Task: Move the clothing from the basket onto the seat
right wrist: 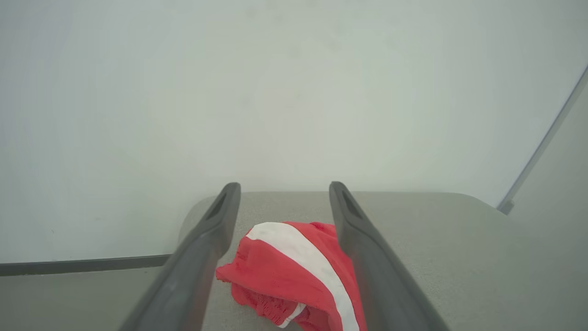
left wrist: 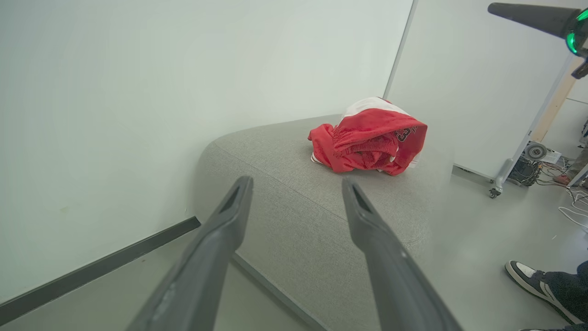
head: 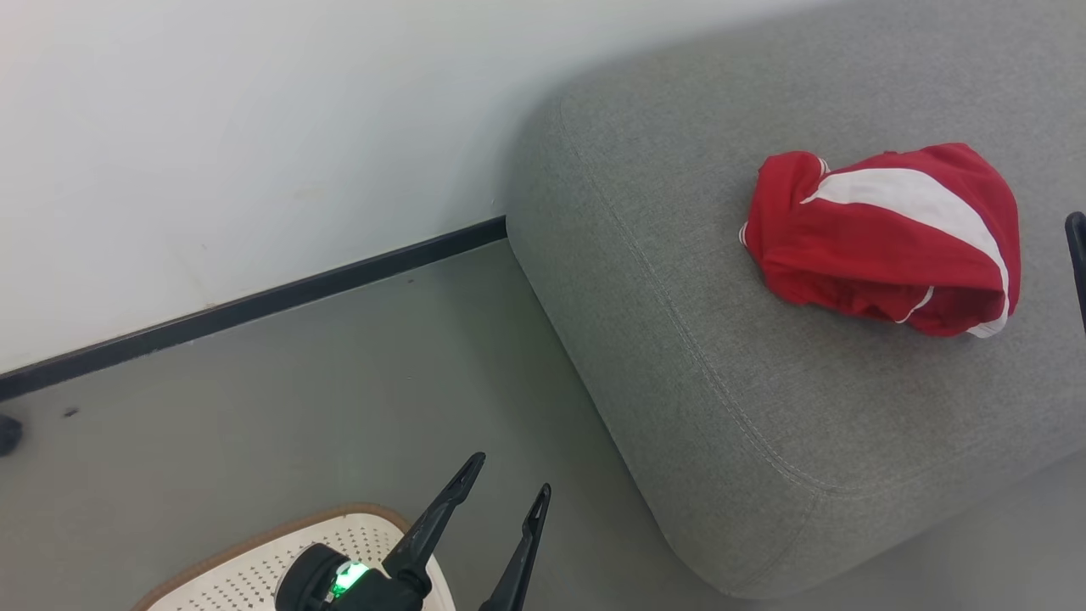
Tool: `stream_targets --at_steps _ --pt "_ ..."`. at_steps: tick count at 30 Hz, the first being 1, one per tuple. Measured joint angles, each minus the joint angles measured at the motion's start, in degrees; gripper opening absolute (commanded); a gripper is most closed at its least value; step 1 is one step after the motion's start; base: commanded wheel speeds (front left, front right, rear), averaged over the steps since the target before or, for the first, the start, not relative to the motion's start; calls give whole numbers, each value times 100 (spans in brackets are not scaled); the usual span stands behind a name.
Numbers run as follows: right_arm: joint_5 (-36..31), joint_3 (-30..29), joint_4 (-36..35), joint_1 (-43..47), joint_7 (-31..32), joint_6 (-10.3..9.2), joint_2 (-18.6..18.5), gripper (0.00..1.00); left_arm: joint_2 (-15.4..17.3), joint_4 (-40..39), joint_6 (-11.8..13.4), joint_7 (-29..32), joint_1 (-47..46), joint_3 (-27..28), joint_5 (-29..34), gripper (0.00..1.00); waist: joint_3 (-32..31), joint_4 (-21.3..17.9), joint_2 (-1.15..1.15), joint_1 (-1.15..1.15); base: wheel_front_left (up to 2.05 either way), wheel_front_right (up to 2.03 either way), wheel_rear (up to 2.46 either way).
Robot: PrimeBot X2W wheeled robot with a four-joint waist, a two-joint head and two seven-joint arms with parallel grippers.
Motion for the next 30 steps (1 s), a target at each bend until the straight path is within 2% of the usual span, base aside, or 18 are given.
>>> stream_targets --at_steps 6,11,18,23,30 --pt "448 147 -564 317 -431 0 -24 100 -20 9 0 0 44 78 0 100 -128 200 0 1 0 0 0" --pt "627 347 -748 437 -840 0 -11 100 -38 12 16 0 65 230 0 100 -208 429 0 1 0 0 0" --pt "537 625 -583 597 -1495 0 244 100 -94 44 63 0 66 441 -29 100 -372 843 0 1 0 0 0" --pt "538 822 -396 797 -1741 0 485 100 -112 81 125 0 88 538 -31 100 -490 1055 0 1 0 0 0" --pt "506 1063 47 1117 -2098 0 659 100 -149 145 367 0 246 784 -37 100 -716 1457 0 1 0 0 0"
